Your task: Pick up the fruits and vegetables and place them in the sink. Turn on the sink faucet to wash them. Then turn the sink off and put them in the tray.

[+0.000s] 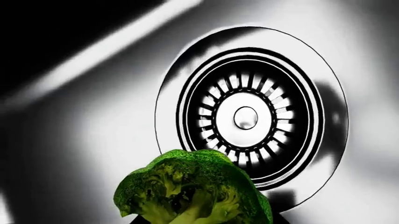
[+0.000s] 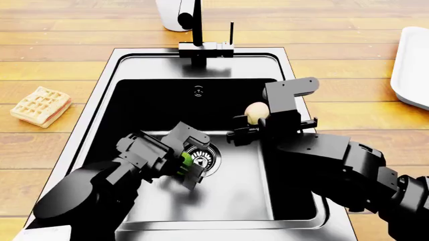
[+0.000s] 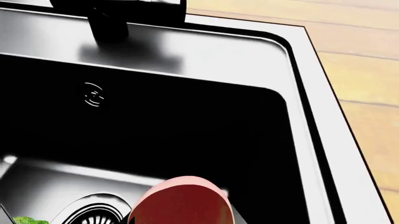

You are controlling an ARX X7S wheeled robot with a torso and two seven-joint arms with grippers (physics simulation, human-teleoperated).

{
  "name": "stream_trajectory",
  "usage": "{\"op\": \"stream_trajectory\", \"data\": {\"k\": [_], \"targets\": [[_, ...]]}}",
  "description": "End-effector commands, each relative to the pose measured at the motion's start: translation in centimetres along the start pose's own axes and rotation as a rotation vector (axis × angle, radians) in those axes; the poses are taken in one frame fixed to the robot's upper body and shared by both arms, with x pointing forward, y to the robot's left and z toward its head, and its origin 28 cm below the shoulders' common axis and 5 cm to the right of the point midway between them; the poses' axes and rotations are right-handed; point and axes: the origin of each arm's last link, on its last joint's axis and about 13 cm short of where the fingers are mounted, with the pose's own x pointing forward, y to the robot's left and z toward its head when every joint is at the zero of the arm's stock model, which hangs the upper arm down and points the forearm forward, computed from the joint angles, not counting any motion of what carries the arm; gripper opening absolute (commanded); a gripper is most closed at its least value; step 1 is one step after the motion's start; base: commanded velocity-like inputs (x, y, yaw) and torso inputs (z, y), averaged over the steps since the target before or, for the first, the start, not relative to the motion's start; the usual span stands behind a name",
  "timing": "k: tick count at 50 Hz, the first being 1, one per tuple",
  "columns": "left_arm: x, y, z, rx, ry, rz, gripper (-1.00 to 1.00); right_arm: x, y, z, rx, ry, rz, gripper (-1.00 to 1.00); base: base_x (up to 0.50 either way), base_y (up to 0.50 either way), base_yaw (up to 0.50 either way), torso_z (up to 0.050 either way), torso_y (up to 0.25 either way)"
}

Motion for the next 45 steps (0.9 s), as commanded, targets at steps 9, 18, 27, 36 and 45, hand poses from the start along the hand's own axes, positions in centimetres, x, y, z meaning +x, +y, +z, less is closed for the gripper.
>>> {"op": "stream_trajectory", "data": {"k": [9, 18, 27, 36, 45], "targets": [[-0.6, 0.9, 2.1, -0.053, -0.191, 0.077, -1.00, -0.1, -0.1, 0.1, -0.007, -0.021, -0.007, -1.00, 0.00, 0.00, 0.00, 0.000, 0.000], [-3.5, 0.7, 0.2, -0.161, -0.387, 0.084, -1.00, -0.5, 0.0, 0.5, -0.004, -0.041, 0.000, -1.00, 0.00, 0.00, 0.00, 0.000, 0.000], [-6.6, -0.8, -3.2, -0.197, -0.570, 0.064, -1.00, -1.3, 0.2, 0.8, -0.002, -0.071, 0.002, -1.00, 0.00, 0.00, 0.00, 0.000, 0.000], [-9.1, -1.4, -5.6, -0.248, -0.774, 0.088, -1.00, -1.8, 0.3, 0.5, 0.002, -0.084, -0.005, -1.00, 0.00, 0.00, 0.00, 0.000, 0.000], [-11.4, -1.1, -5.4, -0.267, -0.874, 0.106, -1.00, -2.4, 0.3, 0.7, -0.004, -0.098, -0.011, -1.00, 0.00, 0.00, 0.00, 0.000, 0.045]]}}
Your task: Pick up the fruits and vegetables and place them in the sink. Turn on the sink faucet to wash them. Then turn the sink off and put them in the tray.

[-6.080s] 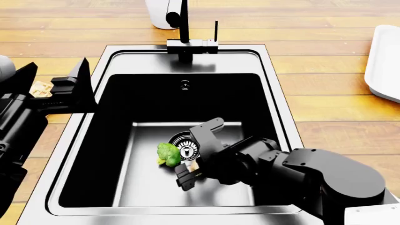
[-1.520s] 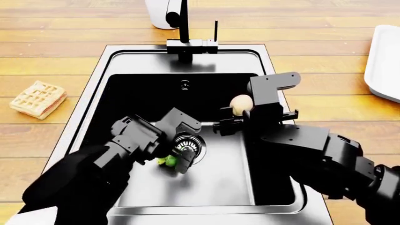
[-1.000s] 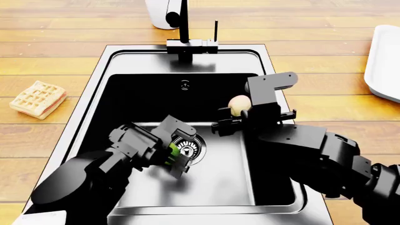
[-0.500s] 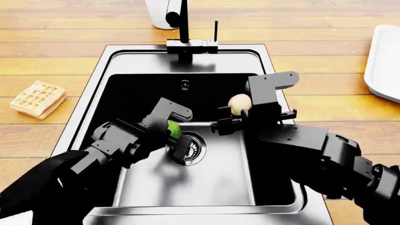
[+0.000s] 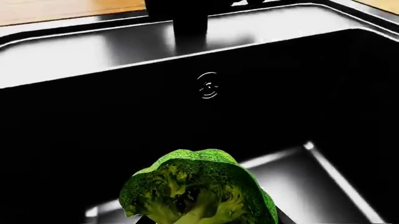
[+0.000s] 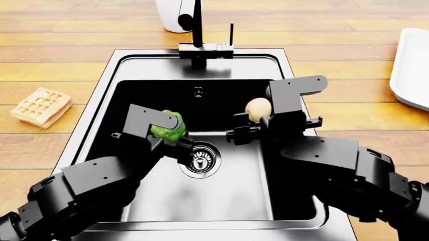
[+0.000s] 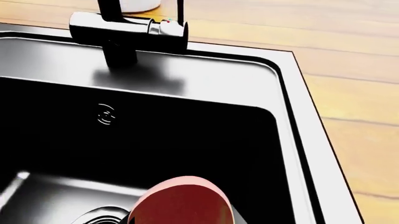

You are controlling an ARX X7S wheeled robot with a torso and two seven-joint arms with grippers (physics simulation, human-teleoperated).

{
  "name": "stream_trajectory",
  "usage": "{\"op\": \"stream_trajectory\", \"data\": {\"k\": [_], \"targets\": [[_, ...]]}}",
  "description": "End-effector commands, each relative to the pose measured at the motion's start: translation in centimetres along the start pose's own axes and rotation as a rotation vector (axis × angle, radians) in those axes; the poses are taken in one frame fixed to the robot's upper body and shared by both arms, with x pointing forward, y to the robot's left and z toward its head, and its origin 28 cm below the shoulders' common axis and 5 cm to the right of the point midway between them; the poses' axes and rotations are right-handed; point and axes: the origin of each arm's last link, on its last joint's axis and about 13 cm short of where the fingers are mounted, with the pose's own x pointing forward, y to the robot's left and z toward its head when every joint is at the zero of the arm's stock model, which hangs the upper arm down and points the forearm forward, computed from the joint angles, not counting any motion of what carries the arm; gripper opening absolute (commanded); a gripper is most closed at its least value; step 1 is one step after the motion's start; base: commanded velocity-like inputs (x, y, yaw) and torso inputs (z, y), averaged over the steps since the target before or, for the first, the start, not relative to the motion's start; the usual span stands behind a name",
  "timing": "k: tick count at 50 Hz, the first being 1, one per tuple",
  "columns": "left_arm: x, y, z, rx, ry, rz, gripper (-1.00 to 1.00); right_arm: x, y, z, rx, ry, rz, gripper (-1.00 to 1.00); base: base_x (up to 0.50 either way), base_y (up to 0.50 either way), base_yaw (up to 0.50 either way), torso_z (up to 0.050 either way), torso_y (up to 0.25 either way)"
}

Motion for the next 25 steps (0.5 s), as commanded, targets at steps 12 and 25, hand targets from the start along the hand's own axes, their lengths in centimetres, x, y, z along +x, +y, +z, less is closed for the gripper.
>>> {"op": "stream_trajectory", "data": {"k": [12, 25], "targets": [[-3.57, 0.08, 2.16, -0.058, -0.180, 0.029, -1.00, -0.63, 0.12, 0.49, -0.016, -0.037, -0.001, -1.00, 0.00, 0.00, 0.00, 0.000, 0.250], [-3.52, 0.14, 2.16, -0.062, -0.179, 0.031, -1.00, -0.59, 0.06, 0.48, -0.006, -0.048, -0.001, -1.00, 0.00, 0.00, 0.00, 0.000, 0.250]]}}
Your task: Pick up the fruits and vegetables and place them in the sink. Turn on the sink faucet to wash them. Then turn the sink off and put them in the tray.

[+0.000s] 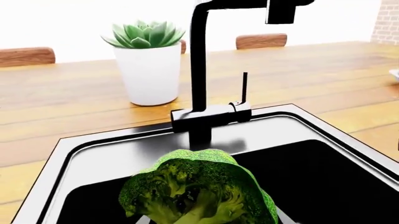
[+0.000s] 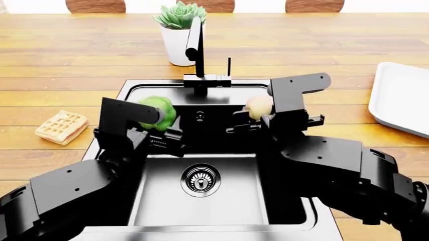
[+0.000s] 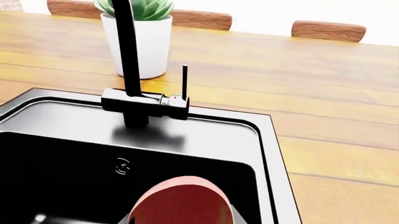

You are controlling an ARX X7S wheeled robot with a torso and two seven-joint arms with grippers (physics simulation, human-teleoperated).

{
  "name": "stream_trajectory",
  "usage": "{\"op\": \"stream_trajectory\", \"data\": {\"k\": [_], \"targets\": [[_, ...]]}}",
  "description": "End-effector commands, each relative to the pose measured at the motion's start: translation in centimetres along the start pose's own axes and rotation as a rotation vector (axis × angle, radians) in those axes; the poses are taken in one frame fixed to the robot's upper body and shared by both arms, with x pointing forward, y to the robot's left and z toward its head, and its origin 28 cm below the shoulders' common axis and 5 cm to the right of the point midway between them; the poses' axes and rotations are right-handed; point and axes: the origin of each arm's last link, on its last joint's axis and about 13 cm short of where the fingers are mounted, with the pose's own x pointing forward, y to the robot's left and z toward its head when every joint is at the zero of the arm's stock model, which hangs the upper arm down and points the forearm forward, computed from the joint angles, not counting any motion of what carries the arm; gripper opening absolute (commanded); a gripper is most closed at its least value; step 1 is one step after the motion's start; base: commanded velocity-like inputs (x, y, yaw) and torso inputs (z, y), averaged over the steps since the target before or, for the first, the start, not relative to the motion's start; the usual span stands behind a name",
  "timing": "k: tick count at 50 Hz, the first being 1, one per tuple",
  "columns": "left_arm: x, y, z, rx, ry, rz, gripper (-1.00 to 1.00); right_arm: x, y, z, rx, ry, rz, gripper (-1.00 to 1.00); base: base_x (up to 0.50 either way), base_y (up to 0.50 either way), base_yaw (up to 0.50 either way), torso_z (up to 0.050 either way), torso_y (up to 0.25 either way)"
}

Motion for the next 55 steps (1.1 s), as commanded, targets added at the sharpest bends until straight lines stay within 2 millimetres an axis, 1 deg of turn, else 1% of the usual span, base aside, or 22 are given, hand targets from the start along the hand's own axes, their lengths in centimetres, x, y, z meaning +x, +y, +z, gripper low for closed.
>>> {"op": "stream_trajectory", "data": {"k": [1, 7, 18, 25, 48, 55], "targets": [[-0.3, 0.1, 0.6, -0.023, -0.023, 0.007, -1.00, 0.0, -0.1, 0.2, -0.007, -0.020, -0.002, -1.00, 0.00, 0.00, 0.00, 0.000, 0.250], [-0.3, 0.1, 0.6, -0.021, -0.023, 0.009, -1.00, 0.0, -0.1, 0.1, -0.003, -0.024, 0.000, -1.00, 0.00, 0.00, 0.00, 0.000, 0.250], [-0.9, -0.6, 1.0, -0.005, -0.049, -0.011, -1.00, -0.6, -0.4, 0.5, 0.012, -0.042, -0.016, -1.00, 0.00, 0.00, 0.00, 0.000, 0.004], [-1.0, -0.9, 1.0, 0.001, -0.050, -0.027, -1.00, -0.7, -0.6, 0.5, 0.018, -0.047, -0.022, -1.00, 0.00, -0.49, 0.00, 0.000, 0.000], [-0.8, -1.1, 0.9, 0.013, -0.045, -0.043, -1.00, -0.8, -0.6, 0.4, 0.020, -0.055, -0.021, -1.00, 0.00, -0.50, 0.00, 0.000, 0.000], [-0.9, -1.2, 1.1, 0.012, -0.050, -0.042, -1.00, -0.9, -0.6, 0.5, 0.018, -0.058, -0.022, -1.00, 0.00, -0.50, 0.00, 0.000, 0.000]]}}
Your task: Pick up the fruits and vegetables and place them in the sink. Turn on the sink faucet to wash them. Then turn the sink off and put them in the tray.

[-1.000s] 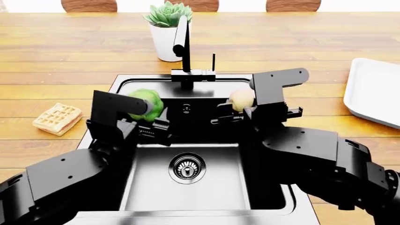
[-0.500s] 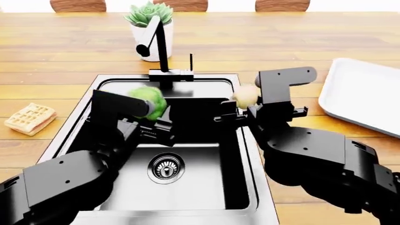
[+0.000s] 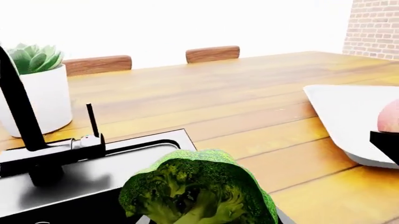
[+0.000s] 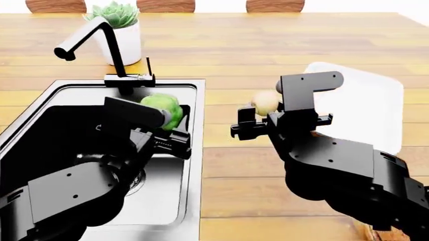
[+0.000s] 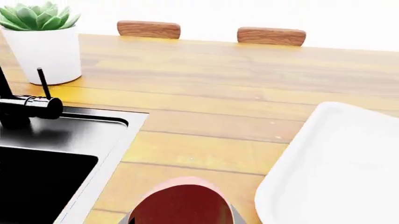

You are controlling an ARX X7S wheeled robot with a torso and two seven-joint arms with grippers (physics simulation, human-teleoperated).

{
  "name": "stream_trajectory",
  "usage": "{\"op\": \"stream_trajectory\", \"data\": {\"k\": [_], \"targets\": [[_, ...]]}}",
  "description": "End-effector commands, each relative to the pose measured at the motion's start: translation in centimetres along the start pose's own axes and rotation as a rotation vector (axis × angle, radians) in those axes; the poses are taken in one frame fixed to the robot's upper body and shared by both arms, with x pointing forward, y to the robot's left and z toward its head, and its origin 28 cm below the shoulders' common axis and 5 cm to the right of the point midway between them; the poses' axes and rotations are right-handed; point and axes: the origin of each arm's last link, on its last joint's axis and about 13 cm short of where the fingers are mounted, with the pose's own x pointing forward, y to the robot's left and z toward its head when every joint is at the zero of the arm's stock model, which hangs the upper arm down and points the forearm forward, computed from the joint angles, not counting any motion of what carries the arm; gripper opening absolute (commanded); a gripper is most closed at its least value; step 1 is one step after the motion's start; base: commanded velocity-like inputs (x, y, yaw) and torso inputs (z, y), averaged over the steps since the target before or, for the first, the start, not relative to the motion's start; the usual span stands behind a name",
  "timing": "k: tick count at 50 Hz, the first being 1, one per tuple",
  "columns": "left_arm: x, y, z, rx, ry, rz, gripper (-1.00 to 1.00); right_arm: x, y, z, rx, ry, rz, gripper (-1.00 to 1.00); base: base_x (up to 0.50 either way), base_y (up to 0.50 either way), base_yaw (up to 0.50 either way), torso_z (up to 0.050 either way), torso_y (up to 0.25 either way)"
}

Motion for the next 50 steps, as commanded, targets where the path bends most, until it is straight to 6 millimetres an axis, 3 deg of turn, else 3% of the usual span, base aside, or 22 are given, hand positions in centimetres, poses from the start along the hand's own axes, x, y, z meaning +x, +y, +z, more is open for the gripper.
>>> {"op": "stream_trajectory", "data": {"k": [1, 41, 50], "targets": [[0.0, -0.1, 0.4, -0.011, -0.008, 0.000, -1.00, -0.1, -0.1, 0.1, -0.012, -0.016, -0.003, -1.00, 0.00, -0.50, 0.00, 0.000, 0.000], [0.6, -0.2, 1.3, -0.008, -0.026, -0.007, -1.00, -0.1, -0.3, 0.4, -0.013, -0.030, -0.011, -1.00, 0.00, -0.50, 0.00, 0.000, 0.000], [0.9, -0.3, 2.1, 0.004, -0.045, -0.017, -1.00, 1.6, 0.0, 1.3, -0.026, -0.032, 0.006, -1.00, 0.00, -0.23, 0.00, 0.000, 0.000]]}}
